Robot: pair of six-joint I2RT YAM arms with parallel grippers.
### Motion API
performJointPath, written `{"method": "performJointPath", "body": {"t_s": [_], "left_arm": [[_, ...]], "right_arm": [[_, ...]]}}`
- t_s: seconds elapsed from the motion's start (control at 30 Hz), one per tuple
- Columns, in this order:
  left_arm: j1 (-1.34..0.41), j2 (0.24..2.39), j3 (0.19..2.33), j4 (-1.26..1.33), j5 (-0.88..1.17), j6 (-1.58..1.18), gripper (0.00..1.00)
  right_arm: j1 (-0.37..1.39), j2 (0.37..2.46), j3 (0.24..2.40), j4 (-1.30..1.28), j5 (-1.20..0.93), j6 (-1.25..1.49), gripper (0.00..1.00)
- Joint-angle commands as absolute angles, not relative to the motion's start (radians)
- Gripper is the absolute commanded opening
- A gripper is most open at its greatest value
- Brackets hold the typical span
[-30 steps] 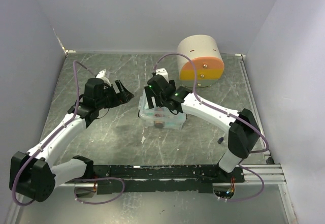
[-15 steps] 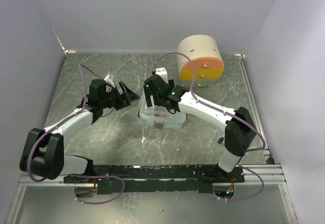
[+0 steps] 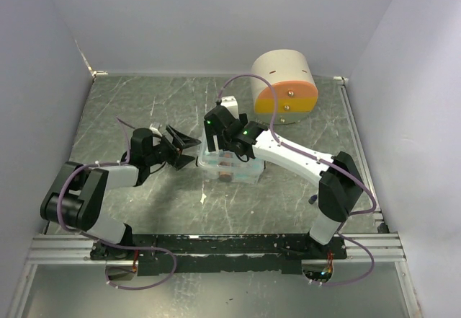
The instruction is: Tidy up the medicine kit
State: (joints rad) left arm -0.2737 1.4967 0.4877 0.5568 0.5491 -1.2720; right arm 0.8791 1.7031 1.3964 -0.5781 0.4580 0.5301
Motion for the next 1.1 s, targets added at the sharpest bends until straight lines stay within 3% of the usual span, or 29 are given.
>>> {"method": "performJointPath", "body": {"t_s": [0.0,0.23,0.4,0.6,1.07], "left_arm": [[-0.278,1.53,0.426,0.83,0.572,-1.514,0.99],[-0.278,1.589,0.383,1.051,0.607,-1.731,0.99],[-0.278,1.618,0.375,1.199,0.627,-1.838,0.93],[-0.278,1.564,0.39,1.119,0.627,-1.773,0.84],[-0.317,1.472,0.523,0.789,0.705,-1.509,0.84]], "right_arm": [[0.884,1.747,1.368,-0.685,0.473,0.525,0.85],[0.883,1.745,1.36,-0.669,0.466,0.533,0.84],[0.884,1.743,1.354,-0.664,0.465,0.536,0.84],[0.884,1.744,1.353,-0.661,0.464,0.538,0.83],[0.884,1.741,1.322,-0.639,0.444,0.551,0.82]]}}
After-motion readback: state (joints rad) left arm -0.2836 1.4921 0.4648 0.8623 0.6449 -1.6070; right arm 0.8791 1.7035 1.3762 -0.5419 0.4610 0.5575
